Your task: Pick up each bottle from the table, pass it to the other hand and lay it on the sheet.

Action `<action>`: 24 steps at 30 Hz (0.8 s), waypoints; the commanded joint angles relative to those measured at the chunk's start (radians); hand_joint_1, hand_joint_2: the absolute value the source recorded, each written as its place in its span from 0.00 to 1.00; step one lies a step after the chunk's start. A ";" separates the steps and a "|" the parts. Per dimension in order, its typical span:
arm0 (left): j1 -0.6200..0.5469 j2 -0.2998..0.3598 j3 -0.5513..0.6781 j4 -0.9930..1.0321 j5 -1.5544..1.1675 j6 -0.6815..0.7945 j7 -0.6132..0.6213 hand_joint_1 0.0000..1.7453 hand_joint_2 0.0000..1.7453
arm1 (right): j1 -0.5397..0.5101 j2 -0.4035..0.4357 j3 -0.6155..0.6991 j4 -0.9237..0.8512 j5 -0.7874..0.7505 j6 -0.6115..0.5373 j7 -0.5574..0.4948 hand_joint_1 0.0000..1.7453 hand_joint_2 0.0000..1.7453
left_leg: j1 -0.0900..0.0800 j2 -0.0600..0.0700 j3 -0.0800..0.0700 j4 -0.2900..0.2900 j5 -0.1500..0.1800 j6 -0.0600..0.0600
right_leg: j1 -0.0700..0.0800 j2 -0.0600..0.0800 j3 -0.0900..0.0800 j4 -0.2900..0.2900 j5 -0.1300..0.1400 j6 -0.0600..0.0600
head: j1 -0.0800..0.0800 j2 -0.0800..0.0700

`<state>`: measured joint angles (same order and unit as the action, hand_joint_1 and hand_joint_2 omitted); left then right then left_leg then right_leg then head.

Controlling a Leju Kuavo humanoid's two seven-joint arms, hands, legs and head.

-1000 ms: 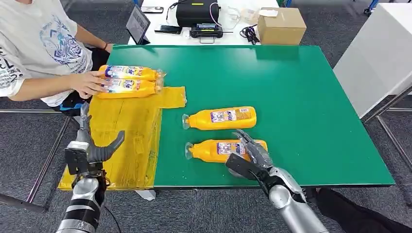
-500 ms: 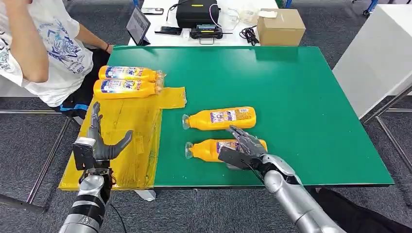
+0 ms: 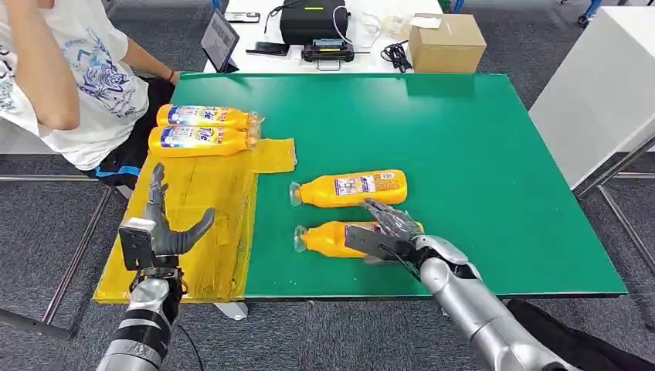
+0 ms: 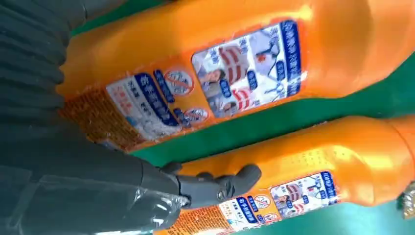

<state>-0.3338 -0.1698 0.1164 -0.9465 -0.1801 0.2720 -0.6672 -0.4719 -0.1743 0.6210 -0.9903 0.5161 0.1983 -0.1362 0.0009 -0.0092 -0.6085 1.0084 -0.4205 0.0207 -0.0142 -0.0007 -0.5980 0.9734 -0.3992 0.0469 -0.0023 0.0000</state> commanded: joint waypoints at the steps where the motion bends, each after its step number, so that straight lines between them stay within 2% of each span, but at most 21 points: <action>1: -0.061 -0.003 -0.039 0.094 0.005 -0.007 -0.001 0.00 1.00 | -0.105 -0.081 0.153 0.101 -0.055 0.082 -0.006 0.00 1.00 | 0.000 -0.001 0.002 0.000 -0.001 -0.001 | 0.000 -0.001 0.002 0.000 -0.001 -0.001 | 0.000 0.000; 8: -0.064 -0.010 -0.050 0.102 0.027 -0.005 0.009 0.00 1.00 | -0.167 -0.146 0.257 0.088 -0.098 0.147 0.016 0.01 1.00 | 0.001 -0.001 0.003 0.002 -0.002 -0.001 | 0.001 -0.002 0.004 0.001 -0.002 -0.002 | 0.000 0.000; 10: -0.067 -0.013 -0.049 0.106 0.040 -0.011 0.004 0.00 1.00 | -0.219 -0.184 0.315 0.068 -0.122 0.198 0.031 0.28 1.00 | 0.000 0.000 0.000 0.001 -0.001 -0.001 | 0.000 -0.001 0.000 0.001 -0.001 -0.001 | 0.000 0.000; 11: -0.068 -0.014 -0.047 0.106 0.044 -0.010 0.002 0.00 1.00 | -0.237 -0.196 0.335 0.060 -0.127 0.212 0.038 0.74 1.00 | 0.000 0.000 0.001 0.002 -0.001 -0.001 | 0.000 -0.001 0.002 0.001 -0.001 -0.002 | 0.000 0.000; 13: -0.069 -0.012 -0.041 0.090 0.052 -0.002 -0.018 0.00 1.00 | -0.288 -0.228 0.388 0.034 -0.148 0.260 0.052 0.93 1.00 | 0.000 0.000 0.001 0.002 -0.001 -0.001 | 0.000 0.000 0.001 0.002 -0.001 -0.001 | 0.000 0.000; 15: -0.071 -0.012 -0.040 0.086 0.061 -0.015 -0.009 0.00 1.00 | -0.326 -0.256 0.440 0.011 -0.198 0.295 0.065 1.00 1.00 | -0.001 0.001 -0.001 0.003 -0.001 -0.001 | 0.000 0.000 -0.001 0.003 -0.001 -0.001 | 0.000 0.000; 19: -0.070 -0.019 -0.044 0.094 0.067 -0.015 -0.009 0.00 1.00 | -0.381 -0.291 0.528 -0.018 -0.227 0.332 0.081 1.00 1.00 | -0.002 0.001 -0.001 0.002 0.000 0.000 | -0.001 0.000 -0.001 0.002 -0.001 0.000 | 0.000 0.000; 24: -0.067 -0.023 -0.044 0.097 0.071 -0.020 -0.008 0.00 1.00 | -0.393 -0.287 0.551 -0.019 -0.225 0.335 0.091 1.00 1.00 | -0.001 0.000 0.000 0.001 0.000 0.000 | -0.001 0.000 0.000 0.001 0.000 0.000 | 0.000 0.000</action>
<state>-0.3589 -0.1885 0.0801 -0.9148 -0.1152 0.2544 -0.6748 -0.7525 -0.4162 0.9918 -0.9926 0.2926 0.5211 -0.0584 -0.0002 -0.0100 -0.6097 1.0092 -0.4199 0.0216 -0.0149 -0.0010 -0.5985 0.9736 -0.3987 0.0476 -0.0023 0.0000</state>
